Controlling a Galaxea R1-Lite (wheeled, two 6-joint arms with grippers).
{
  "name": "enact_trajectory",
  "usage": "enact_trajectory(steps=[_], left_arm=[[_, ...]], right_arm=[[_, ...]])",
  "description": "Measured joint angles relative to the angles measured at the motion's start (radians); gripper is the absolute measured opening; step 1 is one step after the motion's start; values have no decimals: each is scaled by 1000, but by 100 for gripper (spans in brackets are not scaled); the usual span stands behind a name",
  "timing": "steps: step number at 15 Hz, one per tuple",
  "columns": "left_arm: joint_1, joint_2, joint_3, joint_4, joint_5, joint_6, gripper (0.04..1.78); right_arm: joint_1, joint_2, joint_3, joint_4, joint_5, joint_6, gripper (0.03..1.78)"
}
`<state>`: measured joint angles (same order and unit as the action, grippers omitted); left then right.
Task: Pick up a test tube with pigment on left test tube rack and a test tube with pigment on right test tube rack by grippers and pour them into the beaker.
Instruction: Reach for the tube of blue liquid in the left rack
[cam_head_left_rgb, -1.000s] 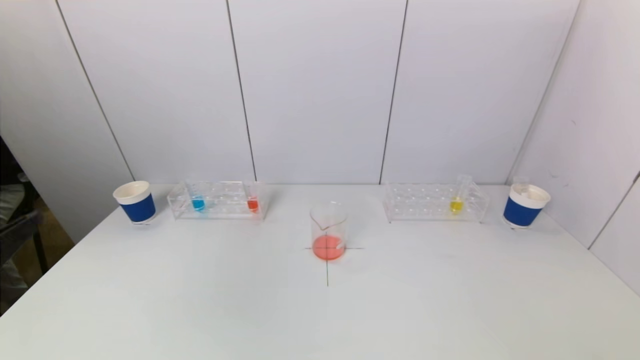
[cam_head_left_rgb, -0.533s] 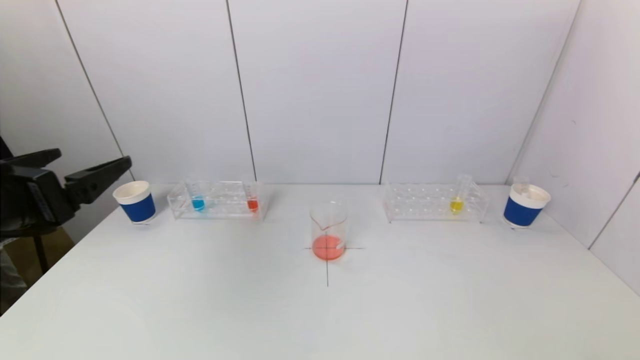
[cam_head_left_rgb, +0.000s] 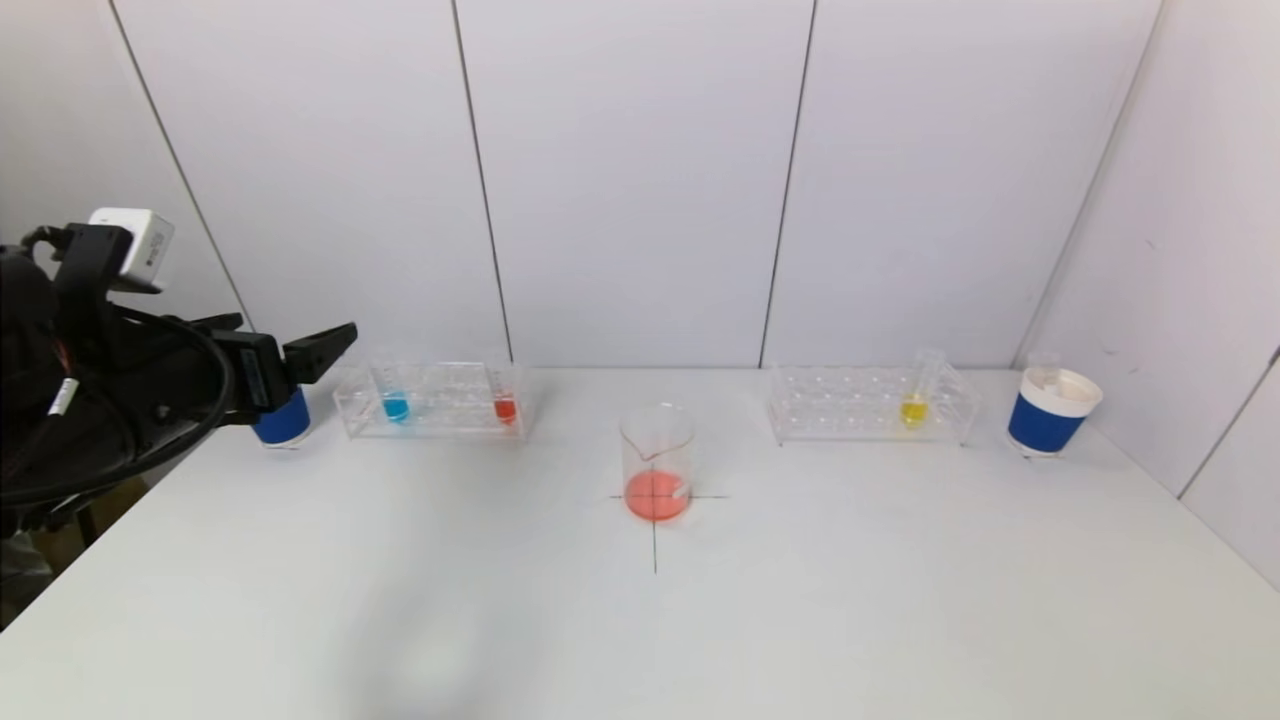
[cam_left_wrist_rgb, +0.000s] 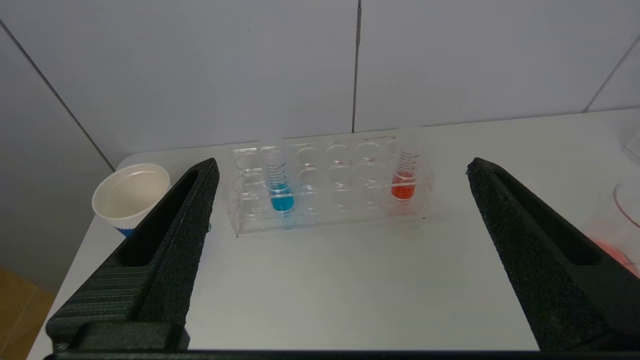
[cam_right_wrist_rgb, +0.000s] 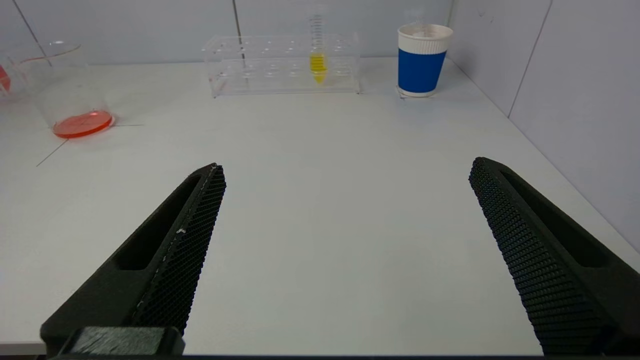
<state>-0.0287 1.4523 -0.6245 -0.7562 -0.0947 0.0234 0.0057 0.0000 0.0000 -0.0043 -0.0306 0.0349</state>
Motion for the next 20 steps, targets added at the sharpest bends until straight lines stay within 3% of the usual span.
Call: enact_trajectory(steps=[4,9,15,20], left_arm=[[9,143,5,-172,-18,1,173],[13,272,15,-295,-13,-2,173],[50,464,24,-576,8,9,173],[57,602,46,-713,16,11,173]], right_arm=[[0,0,0,0,0,0,177],[0,0,0,0,0,0,177],[0,0,0,0,0,0,177],[0,0,0,0,0,0,177]])
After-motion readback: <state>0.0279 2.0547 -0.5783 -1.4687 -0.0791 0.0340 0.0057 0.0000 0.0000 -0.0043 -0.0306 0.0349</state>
